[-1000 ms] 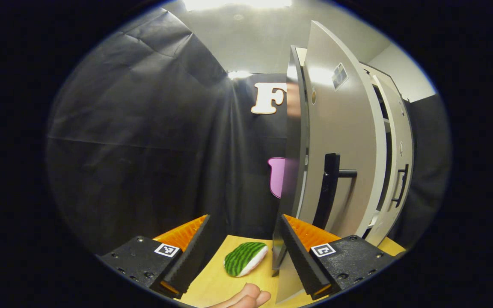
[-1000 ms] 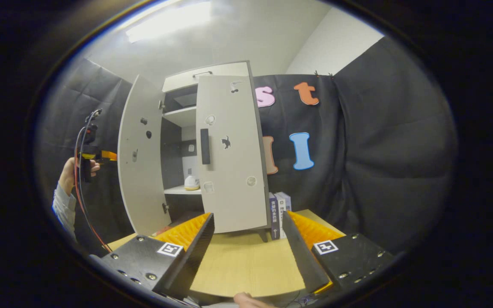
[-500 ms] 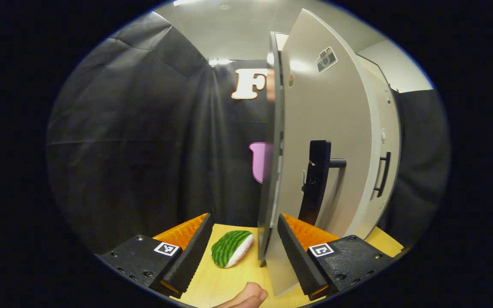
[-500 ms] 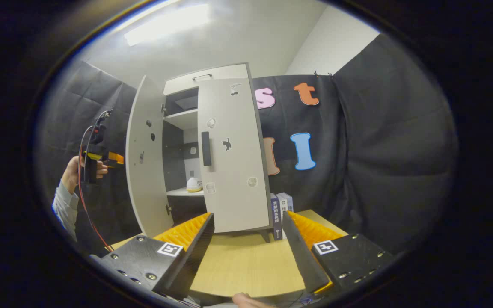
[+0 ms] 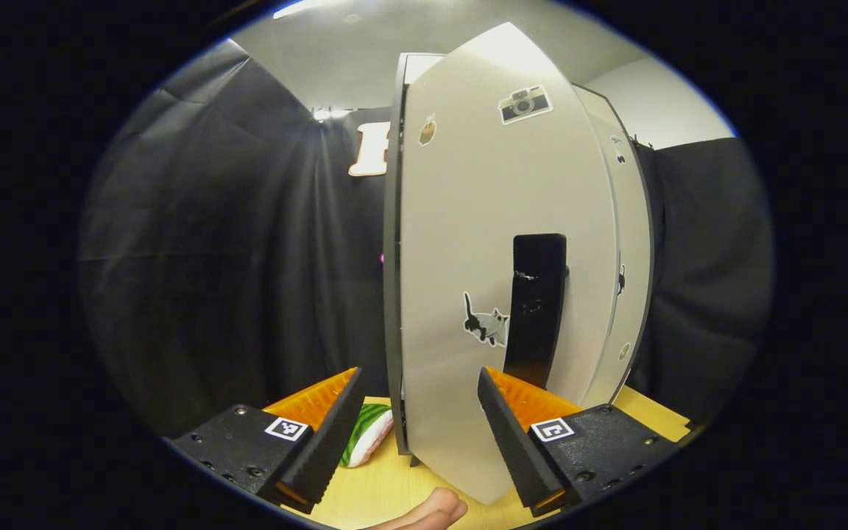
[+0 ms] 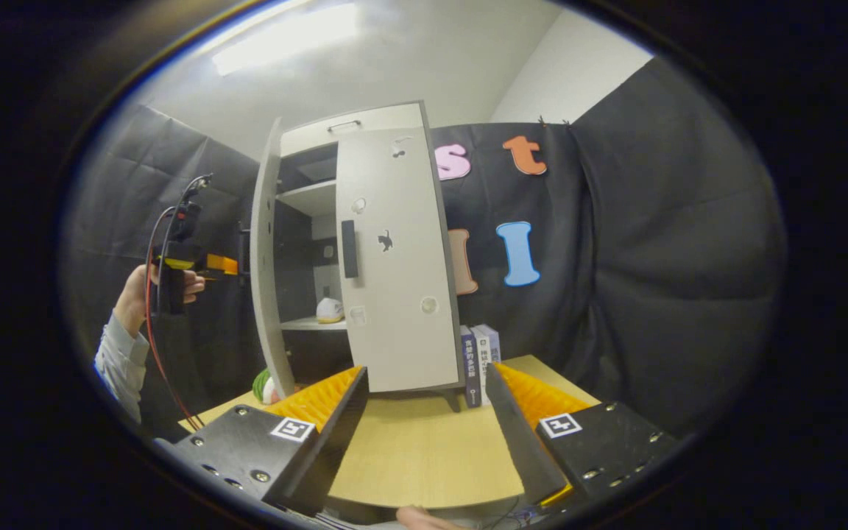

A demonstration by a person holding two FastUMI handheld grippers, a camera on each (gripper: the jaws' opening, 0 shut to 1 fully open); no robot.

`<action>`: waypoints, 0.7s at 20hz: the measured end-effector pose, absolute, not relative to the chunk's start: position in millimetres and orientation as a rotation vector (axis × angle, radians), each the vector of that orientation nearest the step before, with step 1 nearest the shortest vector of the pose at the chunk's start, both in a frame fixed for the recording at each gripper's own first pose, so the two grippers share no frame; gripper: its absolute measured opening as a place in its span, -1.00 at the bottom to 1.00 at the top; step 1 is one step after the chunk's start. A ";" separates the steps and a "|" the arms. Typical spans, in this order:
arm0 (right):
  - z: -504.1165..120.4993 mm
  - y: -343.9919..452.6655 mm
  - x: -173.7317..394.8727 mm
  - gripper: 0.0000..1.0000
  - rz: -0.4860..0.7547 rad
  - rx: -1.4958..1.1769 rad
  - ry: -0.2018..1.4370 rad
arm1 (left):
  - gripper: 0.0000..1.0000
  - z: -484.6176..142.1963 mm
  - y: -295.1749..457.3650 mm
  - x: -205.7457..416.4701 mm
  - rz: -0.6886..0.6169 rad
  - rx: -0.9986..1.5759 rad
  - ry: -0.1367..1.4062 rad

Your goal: Grab one shoe with the right hand and put it into the shoe cabinet, grab the other shoe with the left hand and put it into the shoe cabinet; then close the right door with the right hand and the left door with the left hand.

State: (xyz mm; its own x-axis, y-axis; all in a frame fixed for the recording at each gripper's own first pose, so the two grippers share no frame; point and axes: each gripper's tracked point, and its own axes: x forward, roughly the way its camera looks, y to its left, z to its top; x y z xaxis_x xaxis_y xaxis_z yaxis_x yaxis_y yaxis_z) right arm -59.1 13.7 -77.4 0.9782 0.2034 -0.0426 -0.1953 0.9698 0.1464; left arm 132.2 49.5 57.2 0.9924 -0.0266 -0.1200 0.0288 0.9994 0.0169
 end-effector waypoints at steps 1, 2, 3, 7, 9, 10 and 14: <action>-77.2 13.2 -59.4 0.91 0.198 0.133 0.057 | 0.89 51.2 42.1 136.2 -0.031 0.016 0.128; -76.4 11.8 -61.3 0.91 0.193 0.124 0.057 | 0.80 46.1 33.3 137.6 -0.042 0.001 0.145; -76.1 10.8 -62.3 0.91 0.186 0.123 0.059 | 0.82 41.6 21.4 139.0 -0.063 -0.020 0.159; -79.6 9.8 -60.0 0.91 0.168 0.138 0.078 | 0.90 31.2 -11.7 136.1 -0.104 -0.062 0.180; -78.5 9.9 -61.1 0.91 0.155 0.132 0.084 | 0.90 32.0 -19.1 129.0 -0.110 -0.074 0.160; -78.1 10.3 -61.7 0.90 0.156 0.130 0.084 | 0.90 32.0 -20.6 123.3 -0.111 -0.078 0.152; -83.5 13.3 -57.7 0.86 0.188 0.126 0.100 | 0.90 25.8 -19.5 95.1 -0.109 -0.082 0.166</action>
